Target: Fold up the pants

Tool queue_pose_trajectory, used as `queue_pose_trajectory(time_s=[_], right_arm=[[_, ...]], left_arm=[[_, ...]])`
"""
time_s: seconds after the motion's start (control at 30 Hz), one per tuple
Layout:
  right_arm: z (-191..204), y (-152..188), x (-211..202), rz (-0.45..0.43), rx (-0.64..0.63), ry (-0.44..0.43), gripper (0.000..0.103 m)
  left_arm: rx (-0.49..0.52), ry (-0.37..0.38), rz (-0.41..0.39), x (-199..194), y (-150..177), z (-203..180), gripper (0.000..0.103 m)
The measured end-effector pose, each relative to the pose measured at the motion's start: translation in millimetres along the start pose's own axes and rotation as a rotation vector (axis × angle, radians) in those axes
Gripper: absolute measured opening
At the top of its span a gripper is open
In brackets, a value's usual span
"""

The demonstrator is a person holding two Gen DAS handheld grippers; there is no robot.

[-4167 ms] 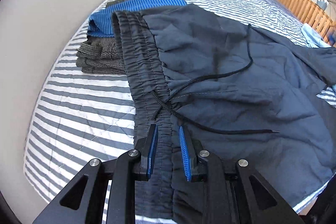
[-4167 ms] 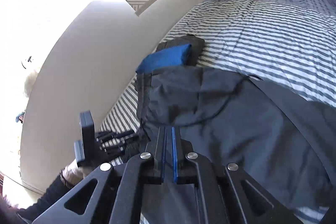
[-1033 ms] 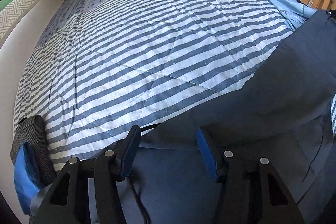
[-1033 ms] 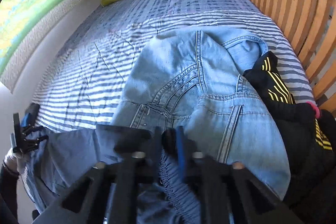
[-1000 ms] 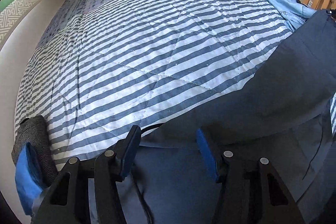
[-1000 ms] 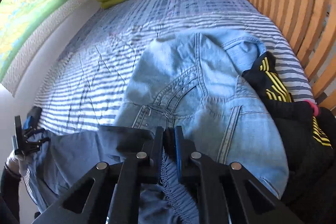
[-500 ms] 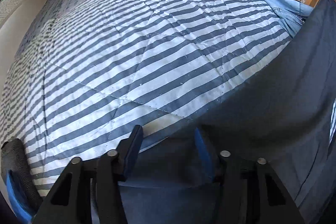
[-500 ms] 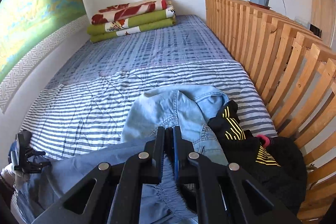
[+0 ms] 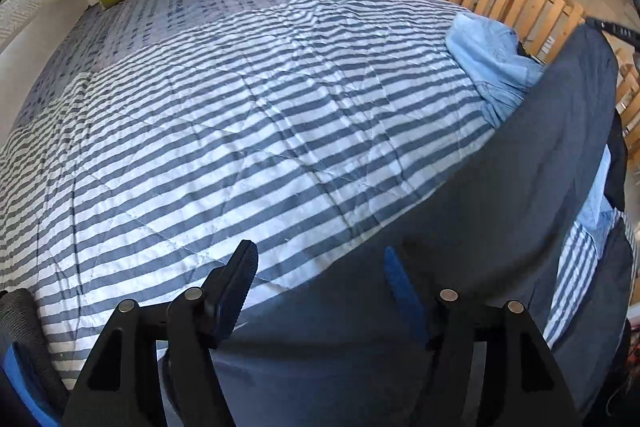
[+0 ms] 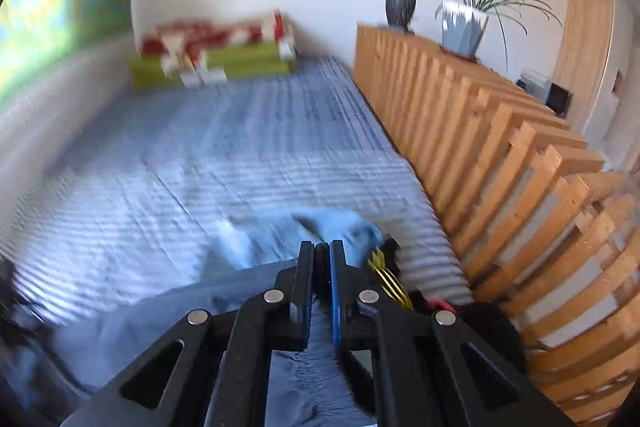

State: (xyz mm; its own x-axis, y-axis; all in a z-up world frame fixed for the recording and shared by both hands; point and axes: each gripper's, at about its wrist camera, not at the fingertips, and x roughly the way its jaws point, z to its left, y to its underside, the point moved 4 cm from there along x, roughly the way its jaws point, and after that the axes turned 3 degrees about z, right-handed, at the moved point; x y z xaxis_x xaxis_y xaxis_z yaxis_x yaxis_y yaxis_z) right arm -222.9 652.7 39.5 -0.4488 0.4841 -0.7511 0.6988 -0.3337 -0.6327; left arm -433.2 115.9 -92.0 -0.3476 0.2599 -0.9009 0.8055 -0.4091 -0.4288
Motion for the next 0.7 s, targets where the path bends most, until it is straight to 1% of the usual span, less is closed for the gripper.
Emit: queue_pose_trajectory(time_s=[0.03, 0.07, 0.13, 0.17, 0.2, 0.27, 0.33, 0.4, 0.47, 0.5, 0.57, 0.6, 0.63, 0.67, 0.7], right_arm=[[1.7, 7.7, 12.7, 0.033, -0.017, 0.023, 0.006], [1.6, 15.3, 23.7, 0.061, -0.012, 0.017, 0.006], [1.0, 26.8, 39.9, 0.099, 0.011, 0.002, 0.006], [1.5, 29.5, 46.8, 0.110, 0.013, 0.005, 0.006], [1.9, 31.2, 53.1, 0.122, 0.018, 0.004, 0.007], [3.5, 31.4, 64.3, 0.151, 0.038, -0.006, 0.007], [7.6, 28.7, 69.2, 0.155, 0.046, -0.005, 0.007], [9.9, 27.6, 72.2, 0.155, 0.042, 0.004, 0.007], [14.0, 26.8, 74.1, 0.159, 0.038, 0.007, 0.007], [15.6, 26.6, 74.9, 0.161, 0.034, 0.011, 0.007], [18.5, 27.2, 75.3, 0.165, 0.020, 0.019, 0.007], [19.1, 27.1, 75.1, 0.165, 0.017, 0.021, 0.007], [19.2, 27.1, 74.5, 0.165, 0.015, 0.016, 0.007], [18.9, 26.3, 74.3, 0.163, 0.013, 0.015, 0.007], [18.1, 26.2, 73.7, 0.162, 0.015, 0.016, 0.007]], left_arm=[[-0.014, -0.016, -0.004, -2.2, 0.2, 7.2, 0.069], [-0.024, -0.030, -0.013, -7.4, 4.4, 11.9, 0.068], [-0.036, -0.027, -0.029, -21.4, 18.3, 12.6, 0.061], [-0.039, -0.013, -0.022, -27.1, 28.3, 9.3, 0.054], [-0.023, 0.011, -0.007, -31.6, 39.3, -1.3, 0.048], [0.061, 0.045, 0.022, -37.2, 63.3, -37.4, 0.045], [0.165, 0.106, 0.066, -32.9, 81.9, -82.4, 0.044], [0.244, 0.137, 0.103, -20.5, 91.7, -120.0, 0.043], [0.298, 0.152, 0.127, -6.4, 94.4, -145.8, 0.042], [0.309, 0.141, 0.145, 3.6, 95.1, -155.1, 0.038], [0.309, 0.147, 0.193, 21.1, 98.4, -164.9, 0.028], [0.309, 0.131, 0.208, 27.7, 99.2, -167.7, 0.027], [0.313, 0.123, 0.207, 31.5, 100.2, -169.2, 0.027], [0.322, 0.125, 0.195, 30.5, 100.5, -172.3, 0.025], [0.332, 0.136, 0.194, 29.2, 101.2, -175.2, 0.013]])
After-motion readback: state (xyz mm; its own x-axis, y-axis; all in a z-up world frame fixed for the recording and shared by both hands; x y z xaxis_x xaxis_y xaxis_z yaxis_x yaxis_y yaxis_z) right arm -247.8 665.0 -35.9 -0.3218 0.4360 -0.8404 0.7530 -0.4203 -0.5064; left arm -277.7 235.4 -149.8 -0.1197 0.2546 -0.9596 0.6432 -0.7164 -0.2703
